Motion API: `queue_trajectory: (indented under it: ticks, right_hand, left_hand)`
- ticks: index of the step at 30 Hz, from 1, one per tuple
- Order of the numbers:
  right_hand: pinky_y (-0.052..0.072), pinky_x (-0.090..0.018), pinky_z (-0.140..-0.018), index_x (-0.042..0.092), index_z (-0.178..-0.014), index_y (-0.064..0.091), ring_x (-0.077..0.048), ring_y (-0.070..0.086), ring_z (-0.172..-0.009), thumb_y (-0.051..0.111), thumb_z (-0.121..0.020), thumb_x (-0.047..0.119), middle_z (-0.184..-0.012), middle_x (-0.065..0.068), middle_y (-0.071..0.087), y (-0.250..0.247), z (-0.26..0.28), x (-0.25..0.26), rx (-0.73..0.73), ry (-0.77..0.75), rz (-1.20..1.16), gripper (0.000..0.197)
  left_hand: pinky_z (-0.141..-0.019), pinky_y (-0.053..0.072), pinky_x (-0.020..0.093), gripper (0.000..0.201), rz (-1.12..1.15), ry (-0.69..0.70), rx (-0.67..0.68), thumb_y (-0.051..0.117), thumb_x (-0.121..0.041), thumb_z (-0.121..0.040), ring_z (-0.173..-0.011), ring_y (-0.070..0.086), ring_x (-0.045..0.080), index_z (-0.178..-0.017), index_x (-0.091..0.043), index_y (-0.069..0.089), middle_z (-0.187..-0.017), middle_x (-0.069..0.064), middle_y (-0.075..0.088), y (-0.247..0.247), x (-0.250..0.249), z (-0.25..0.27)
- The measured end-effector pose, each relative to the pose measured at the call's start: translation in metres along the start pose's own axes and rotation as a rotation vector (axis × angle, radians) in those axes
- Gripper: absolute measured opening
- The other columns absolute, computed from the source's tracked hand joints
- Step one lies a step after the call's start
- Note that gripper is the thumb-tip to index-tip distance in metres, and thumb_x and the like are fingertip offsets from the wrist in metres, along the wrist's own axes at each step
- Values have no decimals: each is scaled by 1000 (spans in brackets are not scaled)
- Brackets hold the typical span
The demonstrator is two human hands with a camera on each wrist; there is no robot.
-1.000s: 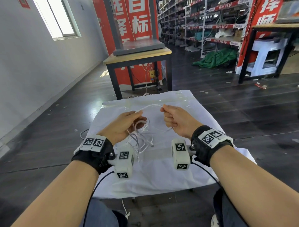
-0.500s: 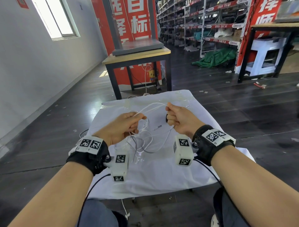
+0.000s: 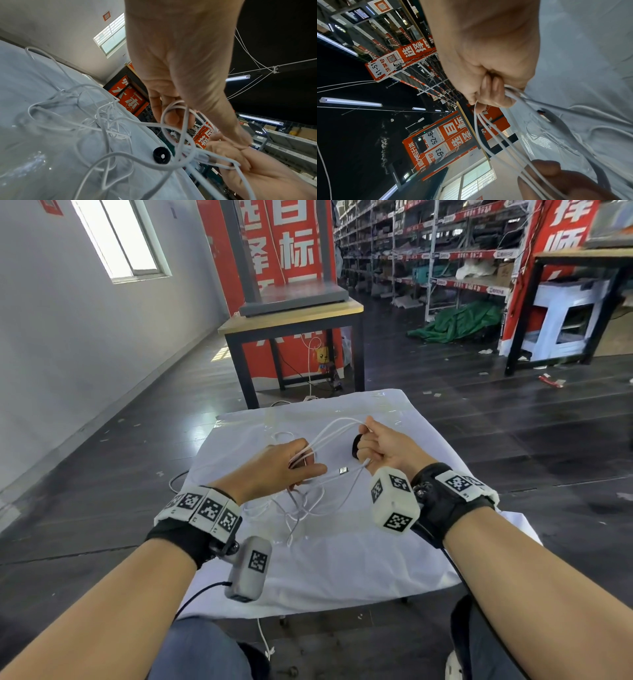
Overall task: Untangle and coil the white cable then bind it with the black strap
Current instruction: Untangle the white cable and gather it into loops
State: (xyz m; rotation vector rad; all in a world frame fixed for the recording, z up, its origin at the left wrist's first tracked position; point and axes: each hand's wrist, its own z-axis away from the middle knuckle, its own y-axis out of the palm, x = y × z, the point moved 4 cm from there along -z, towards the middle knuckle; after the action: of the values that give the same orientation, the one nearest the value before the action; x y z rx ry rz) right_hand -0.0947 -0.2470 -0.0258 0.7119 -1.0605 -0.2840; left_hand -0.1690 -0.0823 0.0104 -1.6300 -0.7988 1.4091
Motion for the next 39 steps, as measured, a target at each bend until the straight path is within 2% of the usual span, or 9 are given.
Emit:
queue_trajectory:
  ticks: [4, 8, 14, 18, 26, 29, 32, 36, 39]
  right_hand:
    - [20, -15, -30, 9, -71, 44, -5, 22, -27, 37, -103, 30, -36, 8, 23, 0, 1, -1, 7, 4, -49, 38]
    - [23, -15, -30, 9, -71, 44, -4, 23, -28, 37, -103, 29, -37, 7, 24, -2, 1, -5, 2, 21, -70, 38]
    - [34, -14, -41, 14, -90, 54, -5, 38, -43, 59, -93, 31, -48, 8, 38, -11, -2, -4, -19, 27, 240, 18]
    - [41, -16, -50, 10, -81, 56, -9, 47, -55, 64, -89, 13, -60, 0, 51, -5, 2, -6, 58, 6, 405, 11]
    - [41, -24, -67, 16, -114, 53, -12, 56, -78, 71, -82, 7, -87, -1, 58, 8, 12, -9, 88, -40, 789, 38]
    - [41, -21, -61, 12, -94, 58, -11, 59, -70, 61, -86, -1, -84, -5, 60, 7, 11, -8, 67, -102, 837, 16]
    - [41, -20, -62, 12, -86, 61, -10, 61, -69, 59, -89, 2, -82, -5, 66, 7, 11, -11, 120, -56, 747, 11]
    - [57, -30, -72, 5, -87, 60, -19, 70, -71, 53, -95, 6, -71, -9, 69, 9, 14, -14, 172, 75, 285, 10]
    - [59, -34, -67, 1, -83, 55, -22, 69, -59, 46, -98, 3, -61, -14, 66, 14, 17, -13, 152, 125, -6, 18]
  left_hand:
    - [-64, 39, 17, 36, -77, 14, 146, 69, -48, -81, -74, 53, 4, -101, -26, 49, -87, -14, 61, 10, -1, 2]
    - [-64, 39, 13, 14, -115, 28, 105, 64, -37, -88, -75, 56, 2, -96, -28, 55, -84, -17, 61, 12, 4, -5]
    - [-63, 43, 12, 24, 615, -120, -2, 49, -27, -99, -61, 54, 2, -90, -15, 68, -59, -8, 56, 8, 16, -5]
    - [-64, 50, 17, 27, 981, -214, -51, 41, -21, -102, -66, 62, 11, -89, -7, 61, -47, -5, 40, 12, 15, -7]
    - [-50, 47, 19, 27, 1176, -230, -76, 38, -23, -103, -46, 50, 10, -87, -8, 54, -43, -5, 31, 11, 2, -7]
    - [-43, 41, 17, 28, 1222, -231, -94, 38, -23, -103, -40, 39, 9, -85, -8, 54, -43, -5, 30, 8, -1, -5]
    - [-40, 34, 16, 28, 1222, -216, -104, 38, -22, -103, -39, 31, 8, -85, -8, 54, -44, -5, 29, 5, 2, -3]
    - [-41, 29, 17, 28, 1097, -193, -135, 37, -24, -103, -37, 27, 7, -86, -9, 53, -45, -6, 30, 3, 7, -1]
    - [-42, 22, 18, 29, 1047, -189, -146, 37, -25, -103, -36, 22, 6, -86, -9, 53, -46, -6, 33, 2, 11, -2]
